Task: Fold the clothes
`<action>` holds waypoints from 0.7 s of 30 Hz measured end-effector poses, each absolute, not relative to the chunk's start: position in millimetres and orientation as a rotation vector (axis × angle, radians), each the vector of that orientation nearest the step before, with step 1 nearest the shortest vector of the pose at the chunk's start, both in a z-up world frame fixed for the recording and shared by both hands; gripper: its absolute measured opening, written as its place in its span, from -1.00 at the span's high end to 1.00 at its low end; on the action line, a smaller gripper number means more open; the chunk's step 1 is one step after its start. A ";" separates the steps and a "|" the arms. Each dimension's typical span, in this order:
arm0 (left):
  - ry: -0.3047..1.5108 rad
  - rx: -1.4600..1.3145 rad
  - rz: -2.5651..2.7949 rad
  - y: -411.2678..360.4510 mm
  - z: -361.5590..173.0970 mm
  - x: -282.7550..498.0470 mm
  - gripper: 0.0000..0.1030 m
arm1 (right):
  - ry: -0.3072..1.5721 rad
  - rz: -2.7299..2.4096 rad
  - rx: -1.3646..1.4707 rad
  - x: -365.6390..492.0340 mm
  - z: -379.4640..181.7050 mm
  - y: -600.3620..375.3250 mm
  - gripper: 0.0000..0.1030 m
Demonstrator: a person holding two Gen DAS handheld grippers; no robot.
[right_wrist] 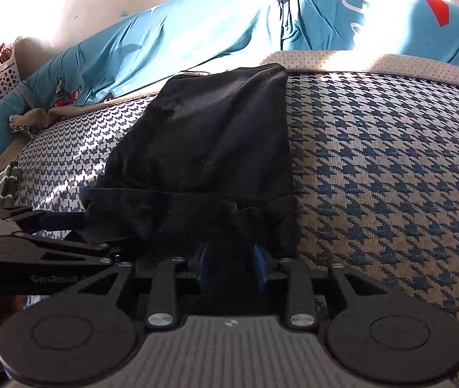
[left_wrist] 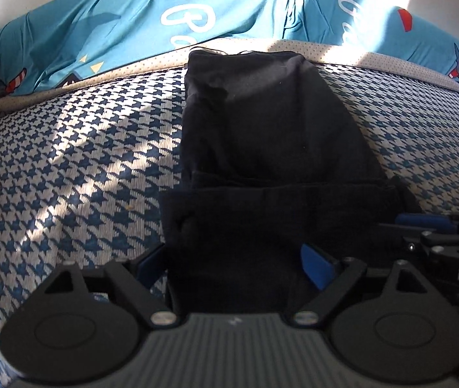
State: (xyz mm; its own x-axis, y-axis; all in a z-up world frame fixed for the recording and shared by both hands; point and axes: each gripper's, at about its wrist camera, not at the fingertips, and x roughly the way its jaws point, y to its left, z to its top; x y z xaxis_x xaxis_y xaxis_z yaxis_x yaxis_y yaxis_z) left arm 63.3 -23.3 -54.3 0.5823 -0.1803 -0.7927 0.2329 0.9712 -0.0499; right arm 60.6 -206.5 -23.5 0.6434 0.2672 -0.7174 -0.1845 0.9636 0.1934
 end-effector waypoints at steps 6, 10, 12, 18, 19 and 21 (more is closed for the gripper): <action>0.915 0.082 -0.216 -25.4 -58.7 65.3 -0.96 | 0.837 0.256 0.083 61.7 -25.3 -203.0 0.40; 0.922 0.078 -0.191 -27.7 -55.9 65.7 -0.98 | 0.828 0.254 0.078 60.5 -24.2 -201.2 0.31; 0.918 0.083 -0.169 -28.7 -53.4 61.9 -0.99 | 0.818 0.253 0.082 58.9 -22.5 -202.0 0.30; 0.889 0.147 -0.127 -30.7 -42.9 41.4 -0.99 | 0.804 0.213 0.105 44.6 -11.5 -210.5 0.24; 0.882 0.157 -0.122 -31.3 -41.4 36.9 -0.99 | 0.800 0.206 0.106 41.4 -10.1 -212.0 0.23; 0.878 0.156 -0.116 -31.2 -39.7 28.1 -0.99 | 0.791 0.193 0.105 34.9 -7.9 -213.4 0.22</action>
State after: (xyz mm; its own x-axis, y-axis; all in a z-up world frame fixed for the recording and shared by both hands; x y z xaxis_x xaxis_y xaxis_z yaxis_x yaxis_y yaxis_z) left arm 28.1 -31.2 -39.7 0.6335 -0.0369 -0.7729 0.1648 0.9824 0.0882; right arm 34.9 -213.4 -7.9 0.6866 0.2111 -0.6957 -0.1326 0.9772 0.1657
